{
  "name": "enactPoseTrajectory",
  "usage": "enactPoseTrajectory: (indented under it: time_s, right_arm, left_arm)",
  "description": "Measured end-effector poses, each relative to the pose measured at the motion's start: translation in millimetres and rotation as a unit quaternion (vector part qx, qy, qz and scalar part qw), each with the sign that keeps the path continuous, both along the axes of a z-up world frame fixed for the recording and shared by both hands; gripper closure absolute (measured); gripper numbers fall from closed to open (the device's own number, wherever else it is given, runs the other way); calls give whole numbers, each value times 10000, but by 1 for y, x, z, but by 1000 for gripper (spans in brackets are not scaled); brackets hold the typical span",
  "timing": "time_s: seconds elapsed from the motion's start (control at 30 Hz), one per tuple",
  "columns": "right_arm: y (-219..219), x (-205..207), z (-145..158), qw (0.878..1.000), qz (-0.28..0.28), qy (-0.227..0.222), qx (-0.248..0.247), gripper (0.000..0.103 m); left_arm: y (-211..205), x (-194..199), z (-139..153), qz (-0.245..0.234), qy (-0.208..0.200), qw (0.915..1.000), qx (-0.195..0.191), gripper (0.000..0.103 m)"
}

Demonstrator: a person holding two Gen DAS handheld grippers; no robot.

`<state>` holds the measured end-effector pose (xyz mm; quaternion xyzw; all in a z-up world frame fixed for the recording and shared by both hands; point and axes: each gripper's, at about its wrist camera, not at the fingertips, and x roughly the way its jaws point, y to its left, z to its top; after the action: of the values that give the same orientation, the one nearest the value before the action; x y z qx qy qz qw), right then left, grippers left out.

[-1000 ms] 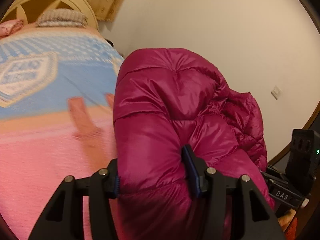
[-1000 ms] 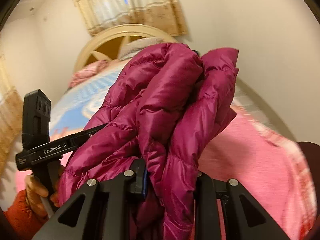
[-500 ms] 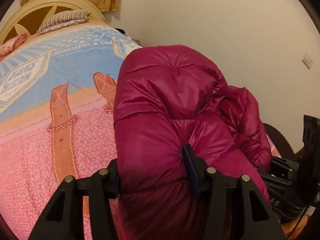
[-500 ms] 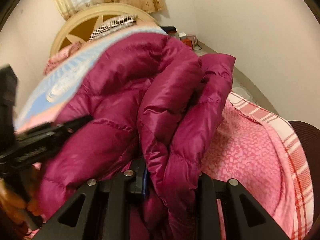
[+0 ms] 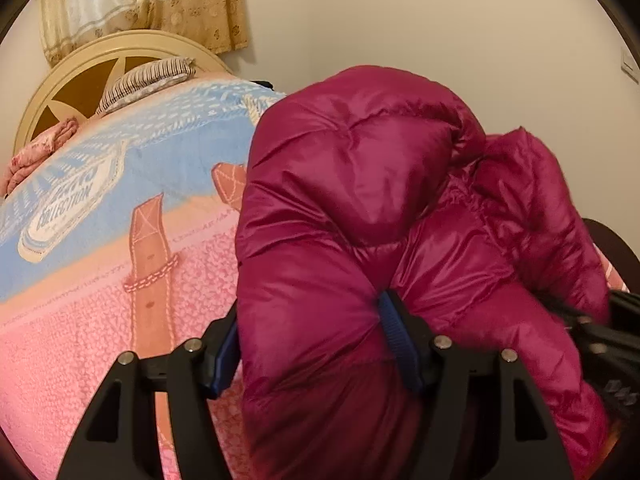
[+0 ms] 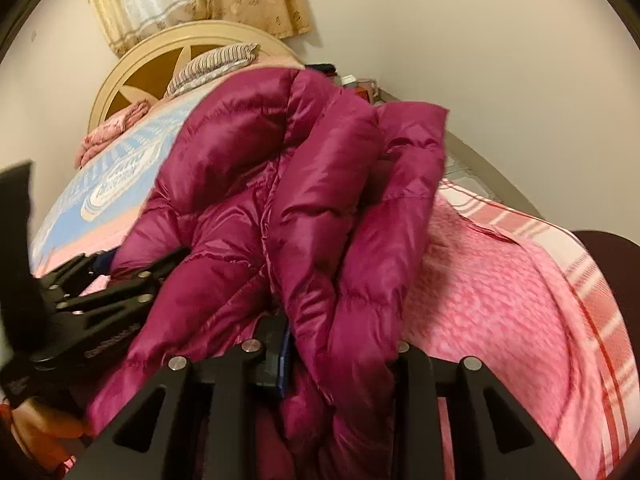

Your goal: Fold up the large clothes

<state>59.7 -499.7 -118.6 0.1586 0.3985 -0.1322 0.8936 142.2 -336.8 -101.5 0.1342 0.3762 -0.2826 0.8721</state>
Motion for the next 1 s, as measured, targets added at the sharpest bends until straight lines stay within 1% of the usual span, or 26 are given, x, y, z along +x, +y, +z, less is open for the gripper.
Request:
enactPoseTrajectory:
  time_s: [0.07,0.17,0.2,0.23,0.27,0.3,0.37,0.43,0.5,0.57,0.63,0.73,0.8,0.93,1.0]
  right_arm:
    - [4,-19,14,9998,-132,-145,-103,75]
    - [20,-52,39,9970,-238,-416,-604,75]
    - [28,-65,48,9957,-189,-576,-695,75]
    - [33,-70,52,9958,-139,-587,-690,75]
    - [38,-72,51,9967,-77,-472,-650,75]
    - [40,-71,49,9975,-34,-394,-580,76]
    - [39,-68,38,9991,7,-247,-358,82]
    - [39,-61,25,9997,-100,-19,-202,82]
    - [37,-59,10,9998,-157,105,114,82]
    - [34,-59,-1,9992,-225,166,270,83]
    - [36,-59,-5,9991,-280,170,269,83]
    - [47,-54,-8,9994,-183,304,-6,82]
    - [54,-49,-8,9991,-125,380,-156,82]
    - [65,-39,-10,9989,-56,411,-218,82]
    - [74,-34,-14,9989,-10,462,-116,82]
  left_arm:
    - [2,1,0,4,21,10000,-9,34]
    - [1,2,-1,1,41,10000,-1,34]
    - [1,2,-1,-1,30,10000,7,34]
    - [1,2,-2,-1,18,10000,12,34]
    - [1,-1,-2,4,10,10000,12,34]
    - [1,-1,-2,9,9,10000,16,34]
    - [0,-2,-1,4,-1,10000,48,34]
    - [-2,-3,-1,-8,-24,10000,86,34]
    - [-3,-6,0,-19,-47,9999,119,34]
    - [-5,-6,0,-13,-69,9999,141,34]
    - [-6,-7,-1,-8,-120,9998,185,34]
    - [-9,-9,-1,-15,-187,9995,266,34]
    - [-10,-8,-2,1,-161,9995,269,34]
    - [-17,-2,-3,45,-90,9993,353,32]
    - [-21,-1,-3,30,-154,9988,472,29]
